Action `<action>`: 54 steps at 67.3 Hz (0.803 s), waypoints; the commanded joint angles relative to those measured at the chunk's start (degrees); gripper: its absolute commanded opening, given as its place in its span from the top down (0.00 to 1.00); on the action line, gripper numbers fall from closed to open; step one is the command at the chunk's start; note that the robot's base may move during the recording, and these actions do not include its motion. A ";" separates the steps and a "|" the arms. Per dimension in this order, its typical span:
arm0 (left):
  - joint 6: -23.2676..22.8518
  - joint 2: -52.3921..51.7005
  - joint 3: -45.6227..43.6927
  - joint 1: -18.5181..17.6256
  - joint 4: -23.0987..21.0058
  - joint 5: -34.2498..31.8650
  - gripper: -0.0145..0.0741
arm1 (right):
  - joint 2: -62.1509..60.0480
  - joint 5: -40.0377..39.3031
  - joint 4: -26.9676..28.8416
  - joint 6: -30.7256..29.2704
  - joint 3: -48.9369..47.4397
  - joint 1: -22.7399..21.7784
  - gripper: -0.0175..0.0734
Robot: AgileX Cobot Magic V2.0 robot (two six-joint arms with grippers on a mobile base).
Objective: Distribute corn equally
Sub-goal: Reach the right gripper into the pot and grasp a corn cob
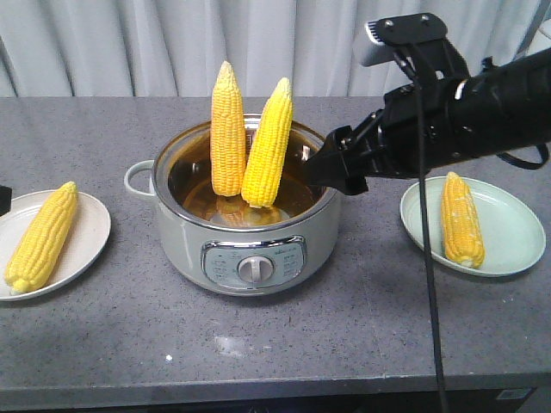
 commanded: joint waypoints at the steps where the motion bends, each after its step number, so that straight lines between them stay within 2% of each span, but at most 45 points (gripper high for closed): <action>1: 0.00 -0.28 -1.26 -0.20 -1.32 -4.10 0.36 | 1.73 -2.36 1.52 -0.63 -4.92 0.03 0.19; 21: 0.00 -0.28 -1.26 -0.20 -1.32 -4.10 0.36 | 11.24 0.31 3.06 0.19 -13.89 0.03 0.23; 32: 0.00 -0.28 -1.26 -0.20 -1.32 -4.10 0.36 | 17.03 5.20 2.15 6.32 -20.52 0.10 0.26; 37: 0.00 -0.28 -1.26 -0.20 -1.32 -4.10 0.36 | 20.03 6.98 -0.87 9.48 -24.21 0.95 0.27; 42: 0.00 -0.29 -1.26 -0.20 -1.32 -4.27 0.36 | 22.29 7.22 -7.62 12.95 -27.14 3.18 0.28; 49: 0.00 -0.29 -1.26 -0.20 -1.32 -4.33 0.36 | 25.08 6.15 -17.01 20.94 -30.51 6.02 0.29; 54: 0.00 -0.29 -1.26 -0.20 -1.32 -4.53 0.36 | 26.70 5.61 -19.21 25.12 -32.42 6.82 0.29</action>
